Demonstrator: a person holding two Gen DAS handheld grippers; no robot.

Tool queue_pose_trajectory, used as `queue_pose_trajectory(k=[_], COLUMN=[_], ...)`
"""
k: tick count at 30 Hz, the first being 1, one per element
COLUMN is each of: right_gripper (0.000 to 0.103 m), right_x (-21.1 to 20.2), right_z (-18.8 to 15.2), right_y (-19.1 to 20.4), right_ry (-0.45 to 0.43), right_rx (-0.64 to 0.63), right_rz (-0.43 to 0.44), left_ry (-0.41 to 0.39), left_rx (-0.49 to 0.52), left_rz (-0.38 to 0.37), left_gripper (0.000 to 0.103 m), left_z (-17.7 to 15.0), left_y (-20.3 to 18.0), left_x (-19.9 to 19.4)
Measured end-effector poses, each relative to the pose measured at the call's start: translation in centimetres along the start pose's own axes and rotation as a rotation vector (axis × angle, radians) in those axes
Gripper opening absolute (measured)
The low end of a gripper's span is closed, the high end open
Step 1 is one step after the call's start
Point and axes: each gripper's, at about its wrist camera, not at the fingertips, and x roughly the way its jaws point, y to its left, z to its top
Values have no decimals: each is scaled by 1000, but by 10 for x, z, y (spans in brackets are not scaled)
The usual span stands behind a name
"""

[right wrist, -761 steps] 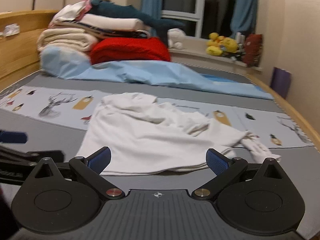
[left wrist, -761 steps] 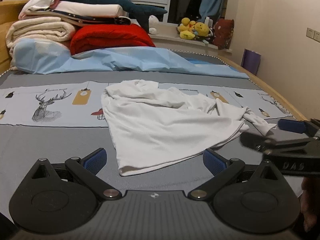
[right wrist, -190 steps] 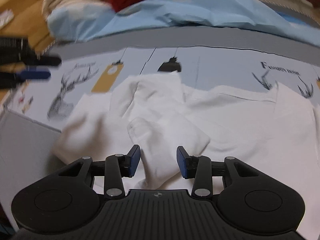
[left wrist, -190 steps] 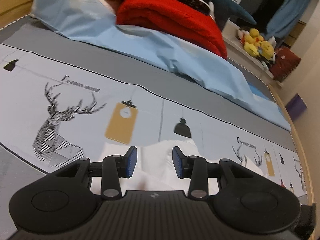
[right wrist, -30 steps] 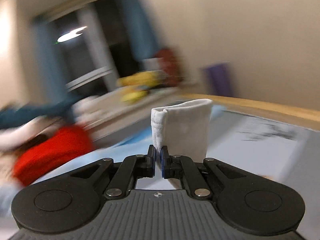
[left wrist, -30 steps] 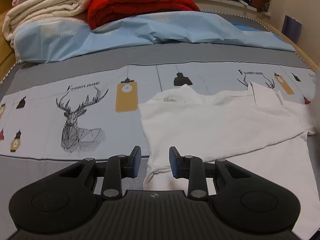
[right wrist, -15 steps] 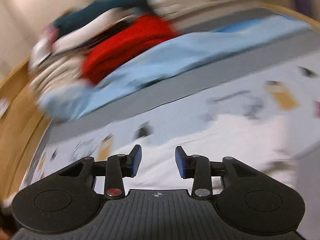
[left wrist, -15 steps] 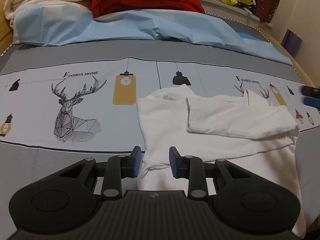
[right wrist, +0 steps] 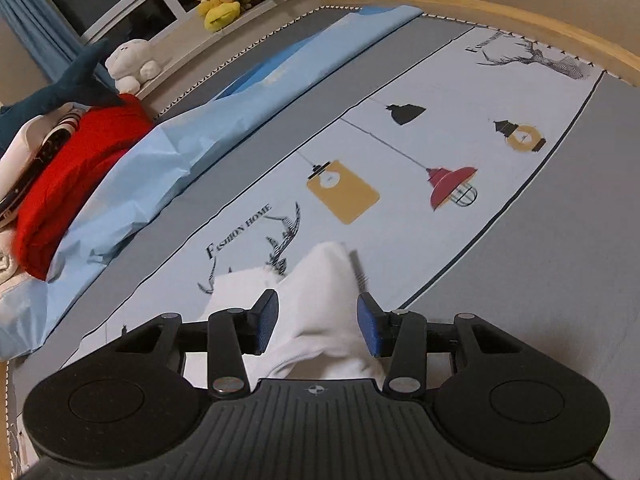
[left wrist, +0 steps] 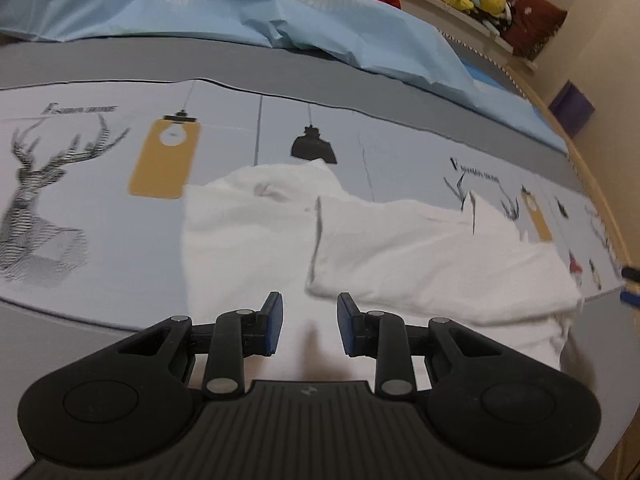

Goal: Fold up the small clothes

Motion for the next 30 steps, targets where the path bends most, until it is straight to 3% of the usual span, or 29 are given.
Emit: queue_pose_trajectory(k=[6, 15, 17, 19, 22, 25, 27, 29, 30], right_gripper=[46, 47, 46, 46, 46, 46, 47, 48, 49], right_x=[15, 19, 24, 31, 41, 44, 44, 44, 45], right_z=[12, 16, 15, 12, 4, 1, 1, 1, 0], right_y=[-7, -21, -22, -21, -19, -14, -10, -6, -2], right_ry=[16, 34, 57, 96, 164, 185, 182, 183, 185], right_rx=[-4, -33, -67, -109, -153, -166, -165, -166, -174], right_rz=[-10, -23, -27, -30, -15, -15, -9, 0, 4], left_ry=[-31, -16, 1, -15, -110, -149, -97, 1, -8], left_rx=[-4, 12, 41, 75, 82, 68, 62, 58, 46], left_rz=[6, 14, -1, 0, -29, 36, 86, 198, 244], left_gripper=[34, 32, 6, 4, 3, 3, 5, 12, 12], left_z=[9, 8, 10, 16, 34, 46, 41, 33, 31], left_y=[-3, -12, -15, -18, -19, -12, -4, 4, 8], left_x=[39, 81, 81, 67, 21, -31, -47, -49, -56])
